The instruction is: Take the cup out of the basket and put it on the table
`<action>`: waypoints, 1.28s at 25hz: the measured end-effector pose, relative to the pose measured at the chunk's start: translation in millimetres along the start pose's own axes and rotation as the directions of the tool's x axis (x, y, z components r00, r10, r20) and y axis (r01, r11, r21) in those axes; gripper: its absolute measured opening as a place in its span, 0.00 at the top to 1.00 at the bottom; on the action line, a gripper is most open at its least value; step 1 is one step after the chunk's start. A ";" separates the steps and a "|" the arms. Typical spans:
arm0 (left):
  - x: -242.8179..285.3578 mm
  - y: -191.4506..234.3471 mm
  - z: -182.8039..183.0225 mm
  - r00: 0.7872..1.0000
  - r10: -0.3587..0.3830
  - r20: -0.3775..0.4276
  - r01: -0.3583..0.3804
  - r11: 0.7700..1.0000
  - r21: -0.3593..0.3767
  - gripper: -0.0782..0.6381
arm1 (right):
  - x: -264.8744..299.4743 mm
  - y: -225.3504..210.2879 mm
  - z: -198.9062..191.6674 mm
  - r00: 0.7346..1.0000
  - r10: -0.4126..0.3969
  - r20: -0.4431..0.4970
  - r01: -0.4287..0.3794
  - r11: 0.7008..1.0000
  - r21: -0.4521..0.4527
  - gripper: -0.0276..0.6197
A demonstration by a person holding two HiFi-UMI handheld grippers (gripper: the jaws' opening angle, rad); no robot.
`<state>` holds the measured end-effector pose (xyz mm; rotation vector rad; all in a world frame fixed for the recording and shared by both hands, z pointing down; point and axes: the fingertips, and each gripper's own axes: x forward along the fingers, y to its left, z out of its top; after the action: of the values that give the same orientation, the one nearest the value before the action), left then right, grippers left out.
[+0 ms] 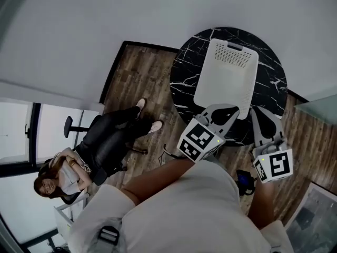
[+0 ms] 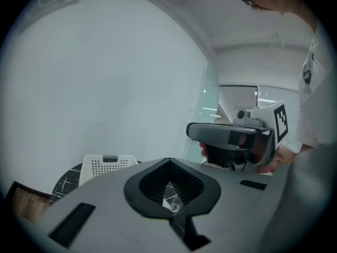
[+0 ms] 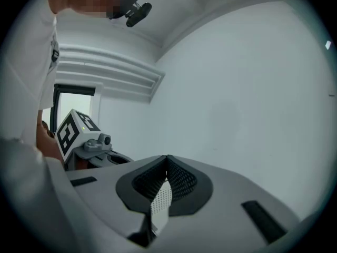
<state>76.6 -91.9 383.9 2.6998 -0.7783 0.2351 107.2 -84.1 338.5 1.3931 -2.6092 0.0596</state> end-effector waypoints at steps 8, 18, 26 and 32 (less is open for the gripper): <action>-43.1 19.1 52.9 0.986 0.061 0.154 -0.065 0.998 0.023 0.88 | 10.1 29.2 47.2 0.994 0.013 0.107 -0.017 0.999 0.033 0.95; -76.8 15.0 94.1 0.955 0.092 0.283 -0.117 0.990 0.074 0.88 | 14.4 62.9 82.8 0.981 0.055 0.186 -0.062 0.998 0.030 0.95; -81.1 17.8 93.5 0.953 0.101 0.285 -0.123 0.991 0.060 0.88 | 20.8 65.4 89.0 0.980 0.058 0.193 -0.065 0.997 0.032 0.95; -86.2 19.8 88.5 0.954 0.109 0.280 -0.128 0.991 0.048 0.88 | 21.4 68.5 85.1 0.982 0.052 0.180 -0.060 0.997 0.041 0.95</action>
<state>-0.3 -96.4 285.4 2.7869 -1.0314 -0.0963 26.8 -73.7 262.1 1.4005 -2.8106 0.0026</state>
